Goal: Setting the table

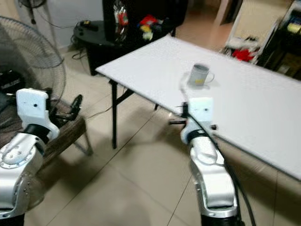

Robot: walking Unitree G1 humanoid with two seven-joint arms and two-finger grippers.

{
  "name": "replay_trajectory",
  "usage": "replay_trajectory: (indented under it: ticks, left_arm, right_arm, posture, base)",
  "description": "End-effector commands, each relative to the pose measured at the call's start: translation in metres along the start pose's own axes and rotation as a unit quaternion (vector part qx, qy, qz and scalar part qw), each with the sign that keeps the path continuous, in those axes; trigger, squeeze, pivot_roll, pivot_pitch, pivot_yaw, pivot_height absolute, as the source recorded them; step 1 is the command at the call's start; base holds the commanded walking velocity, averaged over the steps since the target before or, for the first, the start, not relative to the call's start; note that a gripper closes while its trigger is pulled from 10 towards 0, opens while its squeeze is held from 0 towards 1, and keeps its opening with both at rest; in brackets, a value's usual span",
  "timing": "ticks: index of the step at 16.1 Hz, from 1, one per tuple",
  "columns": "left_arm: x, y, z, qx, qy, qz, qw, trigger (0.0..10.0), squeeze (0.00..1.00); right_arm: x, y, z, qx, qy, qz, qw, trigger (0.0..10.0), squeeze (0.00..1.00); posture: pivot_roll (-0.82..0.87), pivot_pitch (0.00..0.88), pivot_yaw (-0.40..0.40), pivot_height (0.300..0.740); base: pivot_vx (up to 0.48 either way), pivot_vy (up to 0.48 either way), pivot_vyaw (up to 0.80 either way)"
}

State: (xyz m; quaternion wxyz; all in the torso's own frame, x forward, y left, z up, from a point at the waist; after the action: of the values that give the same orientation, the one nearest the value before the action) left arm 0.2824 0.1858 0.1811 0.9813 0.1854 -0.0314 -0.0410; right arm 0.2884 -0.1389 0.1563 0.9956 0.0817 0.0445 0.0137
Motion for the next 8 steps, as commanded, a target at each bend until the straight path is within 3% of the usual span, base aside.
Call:
replay_trajectory:
  ticks: [1, 3, 8]
  left_arm:
    - [0.0026, -0.0054, 0.0016, 0.001, -0.004, -0.007, 1.000, 10.0, 0.00]
    - [0.0030, -0.0074, 0.0025, 0.005, -0.007, -0.014, 1.000, 10.0, 0.00]
    - [0.0042, -0.0073, 0.0031, 0.011, -0.010, -0.018, 1.000, 10.0, 0.00]
  right_arm:
    - [0.0012, -0.0050, 0.0057, -0.004, -0.011, -0.001, 1.000, 10.0, 0.00]
    - [0.0017, -0.0059, 0.0042, 0.007, -0.009, 0.000, 1.000, 10.0, 0.00]
    - [0.0021, -0.0052, 0.0034, 0.018, -0.009, 0.000, 1.000, 10.0, 0.00]
  posture:
    - [0.17, 0.000, -0.050, 0.740]
    - [0.17, 0.000, -0.052, 0.740]
    - [0.17, 0.000, -0.046, 0.740]
  base:
    - [0.382, 0.000, 0.00]
    - [0.390, 0.000, 0.00]
    - [0.406, 0.000, -0.68]
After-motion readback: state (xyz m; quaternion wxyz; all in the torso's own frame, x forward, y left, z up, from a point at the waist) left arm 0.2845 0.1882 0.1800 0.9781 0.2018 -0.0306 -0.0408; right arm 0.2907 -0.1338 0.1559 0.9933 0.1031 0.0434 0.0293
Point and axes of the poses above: a point about 5 cm out from each wrist's last joint towards the gripper, its own x axis pointing out of the wrist towards the gripper, its own z axis along the axis of the wrist's last joint, y = z × x, the point moved 2 cm from there along x, pointing out of the wrist towards the gripper, and after that the axes turned 13 degrees about x, right-handed, at the moved point
